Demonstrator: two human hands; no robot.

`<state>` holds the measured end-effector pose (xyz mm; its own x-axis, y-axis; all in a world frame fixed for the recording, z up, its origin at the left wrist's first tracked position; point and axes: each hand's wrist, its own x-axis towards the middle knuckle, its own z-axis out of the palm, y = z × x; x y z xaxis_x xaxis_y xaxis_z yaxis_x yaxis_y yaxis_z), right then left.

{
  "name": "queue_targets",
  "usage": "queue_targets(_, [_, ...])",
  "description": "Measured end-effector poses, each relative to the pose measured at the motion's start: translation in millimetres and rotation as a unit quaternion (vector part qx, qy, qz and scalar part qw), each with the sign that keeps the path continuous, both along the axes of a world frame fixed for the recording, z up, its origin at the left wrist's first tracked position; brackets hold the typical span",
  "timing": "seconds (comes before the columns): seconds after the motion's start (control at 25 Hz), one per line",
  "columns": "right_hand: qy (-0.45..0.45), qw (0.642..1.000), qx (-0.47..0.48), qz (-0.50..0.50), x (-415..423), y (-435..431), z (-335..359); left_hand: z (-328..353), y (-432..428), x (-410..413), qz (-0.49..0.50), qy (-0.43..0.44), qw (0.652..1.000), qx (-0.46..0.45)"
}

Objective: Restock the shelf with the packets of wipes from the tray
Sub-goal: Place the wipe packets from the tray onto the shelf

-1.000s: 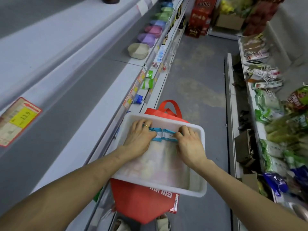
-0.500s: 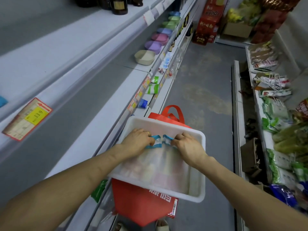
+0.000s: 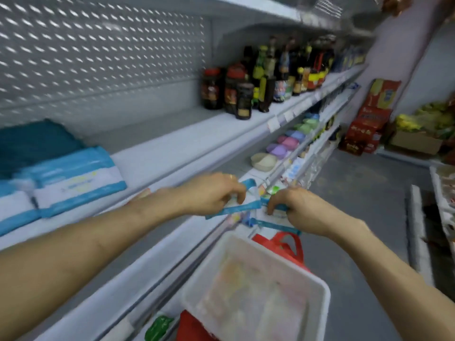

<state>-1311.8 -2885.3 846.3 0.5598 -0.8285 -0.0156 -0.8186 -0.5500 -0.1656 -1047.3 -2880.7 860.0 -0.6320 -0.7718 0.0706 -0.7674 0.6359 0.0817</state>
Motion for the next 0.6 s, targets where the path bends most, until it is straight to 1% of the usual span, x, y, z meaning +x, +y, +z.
queue_targets(0.04, [-0.015, 1.000, -0.017, 0.019, 11.3, -4.4, 22.8, 29.0, 7.7, 9.2, 0.016, 0.014, 1.000, -0.005])
queue_targets(0.12, [-0.031, 0.996, -0.054, 0.058, 34.3, -8.9, 62.6, 79.1, 27.5, 31.3, 0.055, 0.015, 0.998, -0.014])
queue_targets(0.28, [-0.098, 0.978, -0.078, 0.168, 108.6, -9.9, 118.3, 152.8, 95.3, 101.2, 0.169, 0.001, 0.985, -0.035])
queue_targets(0.4, [-0.127, 0.955, -0.080, 0.257, 178.1, -0.5, 133.7, 180.1, 161.1, 161.6, 0.280, -0.023, 0.959, -0.033])
queue_targets(0.6, [-0.146, 0.929, -0.033, 0.338, 267.4, 33.3, 134.4, 189.2, 271.4, 238.2, 0.428, -0.036, 0.903, -0.022])
